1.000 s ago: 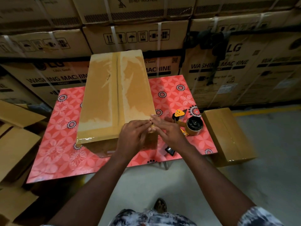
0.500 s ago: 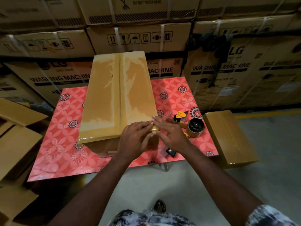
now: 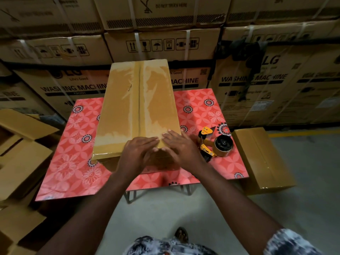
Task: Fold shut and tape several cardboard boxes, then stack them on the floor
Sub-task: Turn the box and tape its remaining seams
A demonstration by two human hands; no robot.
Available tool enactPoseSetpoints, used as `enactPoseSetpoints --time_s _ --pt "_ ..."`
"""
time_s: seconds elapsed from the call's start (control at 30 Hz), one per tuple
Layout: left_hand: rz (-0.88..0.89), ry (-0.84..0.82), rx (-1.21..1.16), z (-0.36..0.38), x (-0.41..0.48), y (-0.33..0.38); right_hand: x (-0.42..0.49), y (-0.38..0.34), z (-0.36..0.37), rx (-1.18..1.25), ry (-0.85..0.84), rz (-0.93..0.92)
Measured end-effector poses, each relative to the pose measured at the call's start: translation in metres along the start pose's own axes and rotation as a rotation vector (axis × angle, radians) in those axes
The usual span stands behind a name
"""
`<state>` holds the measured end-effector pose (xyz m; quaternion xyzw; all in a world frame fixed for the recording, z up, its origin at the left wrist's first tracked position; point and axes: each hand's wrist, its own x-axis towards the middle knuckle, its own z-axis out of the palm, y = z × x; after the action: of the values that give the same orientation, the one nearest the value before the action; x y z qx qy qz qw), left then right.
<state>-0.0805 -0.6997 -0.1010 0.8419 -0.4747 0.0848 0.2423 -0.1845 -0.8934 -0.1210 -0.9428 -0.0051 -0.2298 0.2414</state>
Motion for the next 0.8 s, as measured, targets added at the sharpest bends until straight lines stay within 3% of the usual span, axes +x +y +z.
enactPoseSetpoints --time_s 0.13,0.3,0.47,0.8 --pt "0.057 -0.014 0.039 0.002 -0.005 -0.008 -0.009 0.005 0.001 -0.059 -0.012 -0.067" --pt "0.014 0.017 -0.001 -0.001 -0.004 -0.003 -0.002 -0.011 0.0 -0.081 -0.031 0.053" --pt "0.047 -0.037 -0.101 -0.007 -0.005 -0.007 -0.004 -0.022 0.001 -0.183 -0.054 0.058" --pt "0.017 0.119 -0.038 -0.027 -0.026 -0.047 0.033 -0.052 0.019 -0.231 -0.204 0.05"
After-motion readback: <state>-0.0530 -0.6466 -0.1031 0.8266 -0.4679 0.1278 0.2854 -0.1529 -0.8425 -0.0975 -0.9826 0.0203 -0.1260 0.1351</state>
